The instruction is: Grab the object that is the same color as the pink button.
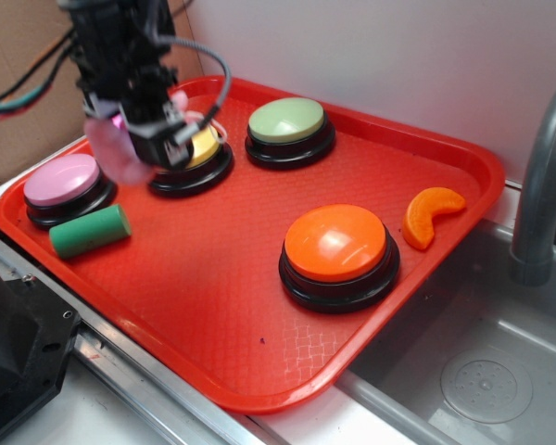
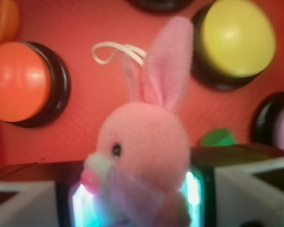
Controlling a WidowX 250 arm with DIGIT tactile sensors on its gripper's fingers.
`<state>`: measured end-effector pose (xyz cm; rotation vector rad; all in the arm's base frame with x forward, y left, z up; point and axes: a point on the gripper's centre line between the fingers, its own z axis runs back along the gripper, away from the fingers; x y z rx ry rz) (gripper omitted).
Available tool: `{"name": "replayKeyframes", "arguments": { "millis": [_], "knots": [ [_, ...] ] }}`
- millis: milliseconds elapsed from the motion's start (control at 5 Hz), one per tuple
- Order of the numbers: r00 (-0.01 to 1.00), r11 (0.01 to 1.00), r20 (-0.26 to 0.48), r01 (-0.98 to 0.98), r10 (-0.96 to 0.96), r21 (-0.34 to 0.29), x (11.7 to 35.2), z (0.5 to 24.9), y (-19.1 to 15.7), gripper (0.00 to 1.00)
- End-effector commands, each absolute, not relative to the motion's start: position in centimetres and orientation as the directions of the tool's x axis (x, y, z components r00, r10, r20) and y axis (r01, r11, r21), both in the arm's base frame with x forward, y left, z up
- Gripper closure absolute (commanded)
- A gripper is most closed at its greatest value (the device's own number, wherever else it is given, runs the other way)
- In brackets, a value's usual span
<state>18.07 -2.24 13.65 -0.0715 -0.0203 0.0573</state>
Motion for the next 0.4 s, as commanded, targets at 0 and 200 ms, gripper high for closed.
{"name": "replayKeyframes", "arguments": {
  "millis": [0,200],
  "knots": [
    [0.993,0.998,0.118,-0.006,0.014,-0.069,18.56,19.82,-1.3,1.0],
    [0.996,0.996,0.084,-0.007,0.014,-0.088,18.02,19.57,-0.93,1.0]
  ]
}}
